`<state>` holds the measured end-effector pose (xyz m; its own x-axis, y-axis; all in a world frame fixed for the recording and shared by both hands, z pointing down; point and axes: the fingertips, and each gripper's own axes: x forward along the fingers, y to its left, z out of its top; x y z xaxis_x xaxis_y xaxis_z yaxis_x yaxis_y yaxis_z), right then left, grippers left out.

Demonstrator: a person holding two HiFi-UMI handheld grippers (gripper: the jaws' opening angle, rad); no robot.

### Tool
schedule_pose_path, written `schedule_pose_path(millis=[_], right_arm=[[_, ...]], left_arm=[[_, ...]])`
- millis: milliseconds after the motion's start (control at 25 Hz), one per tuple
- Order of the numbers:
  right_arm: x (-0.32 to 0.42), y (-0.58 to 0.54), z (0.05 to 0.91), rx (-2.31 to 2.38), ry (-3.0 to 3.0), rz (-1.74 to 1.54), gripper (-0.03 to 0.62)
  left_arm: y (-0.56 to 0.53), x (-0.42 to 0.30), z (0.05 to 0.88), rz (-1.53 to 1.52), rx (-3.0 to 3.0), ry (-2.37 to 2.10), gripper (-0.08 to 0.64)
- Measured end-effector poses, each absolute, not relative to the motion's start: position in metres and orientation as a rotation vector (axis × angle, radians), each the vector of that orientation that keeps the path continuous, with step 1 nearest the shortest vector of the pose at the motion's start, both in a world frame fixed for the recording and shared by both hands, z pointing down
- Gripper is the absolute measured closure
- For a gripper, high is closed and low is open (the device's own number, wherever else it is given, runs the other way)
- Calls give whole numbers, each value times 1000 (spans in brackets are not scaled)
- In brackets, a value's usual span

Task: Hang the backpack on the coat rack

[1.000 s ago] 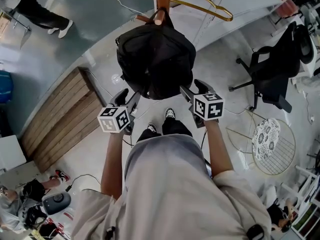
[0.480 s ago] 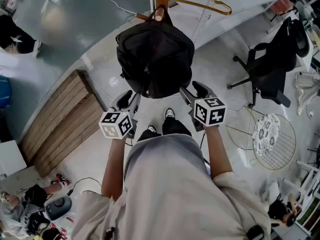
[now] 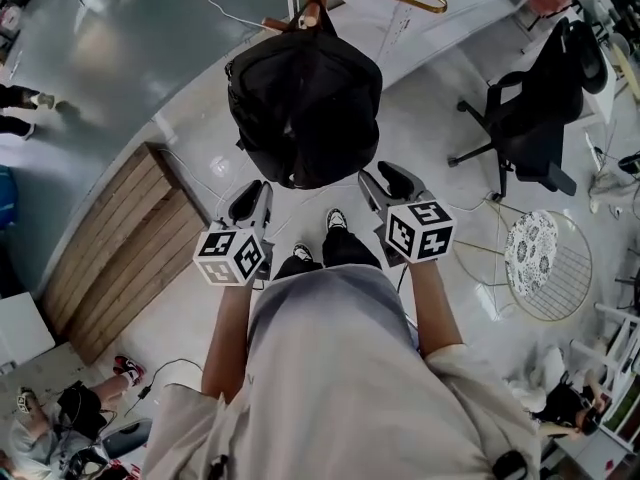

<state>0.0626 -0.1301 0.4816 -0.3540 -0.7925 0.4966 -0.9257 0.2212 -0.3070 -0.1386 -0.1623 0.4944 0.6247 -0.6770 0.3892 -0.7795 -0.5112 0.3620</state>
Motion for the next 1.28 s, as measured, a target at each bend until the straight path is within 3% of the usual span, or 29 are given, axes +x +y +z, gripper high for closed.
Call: schedule_pose_path(millis=[1280], right_arm=[[25, -52, 433, 1794, -2221, 721, 577]], left_arm=[[-103, -170, 450, 208, 2438, -1023, 552]])
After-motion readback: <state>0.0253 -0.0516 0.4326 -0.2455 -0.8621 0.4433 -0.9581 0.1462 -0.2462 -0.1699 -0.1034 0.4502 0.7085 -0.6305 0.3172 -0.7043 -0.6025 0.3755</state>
